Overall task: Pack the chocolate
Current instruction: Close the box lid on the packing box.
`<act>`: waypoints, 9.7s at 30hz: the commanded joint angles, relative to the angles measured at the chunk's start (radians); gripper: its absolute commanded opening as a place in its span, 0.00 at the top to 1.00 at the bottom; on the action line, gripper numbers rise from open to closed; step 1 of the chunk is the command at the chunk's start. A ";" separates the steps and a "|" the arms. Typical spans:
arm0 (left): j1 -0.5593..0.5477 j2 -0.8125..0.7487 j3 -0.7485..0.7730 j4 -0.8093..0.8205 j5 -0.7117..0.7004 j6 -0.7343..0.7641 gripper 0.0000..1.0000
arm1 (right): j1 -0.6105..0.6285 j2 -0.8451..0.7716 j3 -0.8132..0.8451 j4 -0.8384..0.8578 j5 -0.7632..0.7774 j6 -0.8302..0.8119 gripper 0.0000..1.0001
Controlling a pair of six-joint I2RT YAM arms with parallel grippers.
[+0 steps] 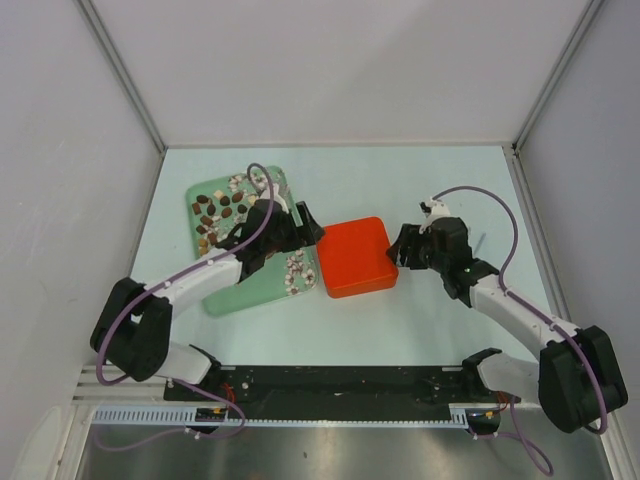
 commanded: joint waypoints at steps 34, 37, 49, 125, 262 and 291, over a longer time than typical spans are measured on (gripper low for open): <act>-0.166 0.130 0.021 0.081 0.080 -0.103 0.08 | -0.058 0.099 0.053 0.086 -0.034 0.030 0.39; -0.166 0.122 0.030 0.074 0.083 -0.103 0.08 | -0.058 0.110 0.053 0.091 -0.042 0.034 0.39; -0.172 0.121 0.043 0.062 0.077 -0.105 0.07 | -0.058 0.139 0.053 0.078 -0.060 0.031 0.43; -0.505 0.139 0.107 -0.260 -0.337 0.228 0.44 | -0.112 0.063 0.048 0.041 -0.079 0.005 0.41; -0.162 0.567 0.463 -0.197 -0.256 0.278 0.57 | -0.118 0.618 0.350 0.253 -0.151 -0.050 0.63; -0.164 0.533 0.443 -0.183 -0.240 0.271 0.57 | -0.029 0.702 0.494 -0.027 0.096 -0.127 1.00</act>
